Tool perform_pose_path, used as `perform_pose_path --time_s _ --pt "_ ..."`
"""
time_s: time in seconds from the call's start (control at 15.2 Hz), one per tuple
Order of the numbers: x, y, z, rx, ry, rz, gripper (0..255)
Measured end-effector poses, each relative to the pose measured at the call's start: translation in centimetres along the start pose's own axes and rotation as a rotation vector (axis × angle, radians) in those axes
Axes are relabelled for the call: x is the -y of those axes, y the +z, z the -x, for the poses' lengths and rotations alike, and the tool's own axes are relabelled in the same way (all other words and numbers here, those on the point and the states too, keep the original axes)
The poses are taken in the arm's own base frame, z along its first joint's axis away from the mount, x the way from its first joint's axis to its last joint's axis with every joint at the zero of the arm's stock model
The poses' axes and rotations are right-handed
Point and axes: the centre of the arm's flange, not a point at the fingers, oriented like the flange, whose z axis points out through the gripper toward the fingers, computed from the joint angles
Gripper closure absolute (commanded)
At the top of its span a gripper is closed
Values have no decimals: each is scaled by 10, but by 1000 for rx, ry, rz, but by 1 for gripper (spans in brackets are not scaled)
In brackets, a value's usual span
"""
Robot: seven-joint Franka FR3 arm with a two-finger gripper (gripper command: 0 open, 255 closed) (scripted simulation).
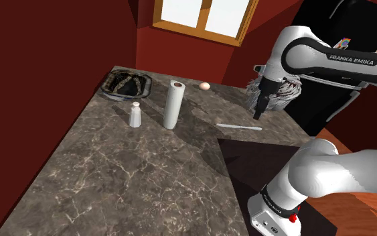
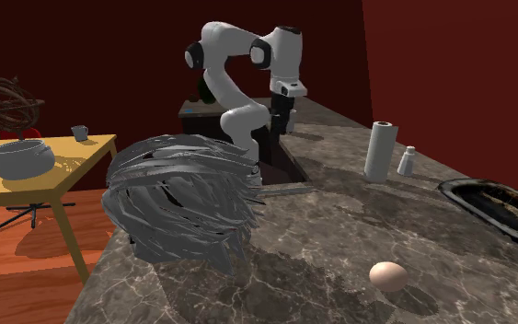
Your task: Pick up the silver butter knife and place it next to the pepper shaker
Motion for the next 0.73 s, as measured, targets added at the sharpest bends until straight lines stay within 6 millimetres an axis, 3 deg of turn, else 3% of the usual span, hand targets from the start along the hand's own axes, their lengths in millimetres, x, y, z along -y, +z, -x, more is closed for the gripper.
perform_pose_path --time_s 0.73 --pt "-99 87 -3 1 -487 83 0"
